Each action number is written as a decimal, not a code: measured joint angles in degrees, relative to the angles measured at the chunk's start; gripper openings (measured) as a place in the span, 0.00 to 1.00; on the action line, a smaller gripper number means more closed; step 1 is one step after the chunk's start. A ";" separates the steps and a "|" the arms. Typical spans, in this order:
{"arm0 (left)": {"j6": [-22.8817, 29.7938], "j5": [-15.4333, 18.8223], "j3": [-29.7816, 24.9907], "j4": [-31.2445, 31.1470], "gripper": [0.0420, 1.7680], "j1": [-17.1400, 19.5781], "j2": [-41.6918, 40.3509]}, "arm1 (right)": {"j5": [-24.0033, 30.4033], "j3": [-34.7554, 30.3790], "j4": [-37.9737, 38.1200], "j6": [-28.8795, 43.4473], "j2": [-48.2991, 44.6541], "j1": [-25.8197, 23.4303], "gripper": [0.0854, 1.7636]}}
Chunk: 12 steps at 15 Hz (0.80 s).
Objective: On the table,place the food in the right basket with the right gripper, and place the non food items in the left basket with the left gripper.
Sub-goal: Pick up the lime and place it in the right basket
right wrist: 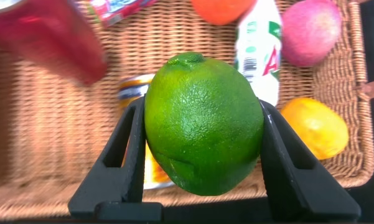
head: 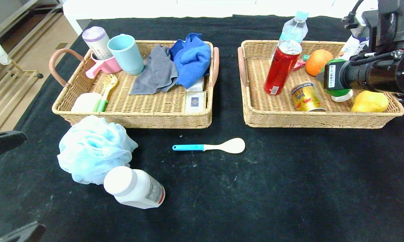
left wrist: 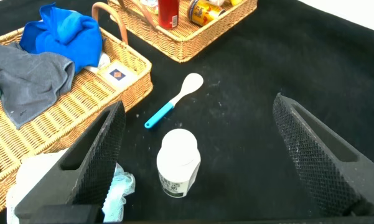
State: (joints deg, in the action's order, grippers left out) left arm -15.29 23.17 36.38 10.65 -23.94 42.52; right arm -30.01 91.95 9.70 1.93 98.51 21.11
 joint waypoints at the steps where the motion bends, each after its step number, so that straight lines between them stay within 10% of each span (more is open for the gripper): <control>1: 0.00 0.00 0.00 0.01 0.97 0.00 0.00 | 0.04 0.71 -0.06 0.02 0.60 -0.83 0.60; 12: 0.00 -0.02 -0.11 -0.29 0.97 -0.01 0.22 | 0.74 2.45 -0.17 0.05 3.02 -4.22 0.71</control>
State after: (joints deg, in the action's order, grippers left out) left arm -15.29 23.15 36.27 10.36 -23.95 42.74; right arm -29.27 94.40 9.53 1.97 101.54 16.90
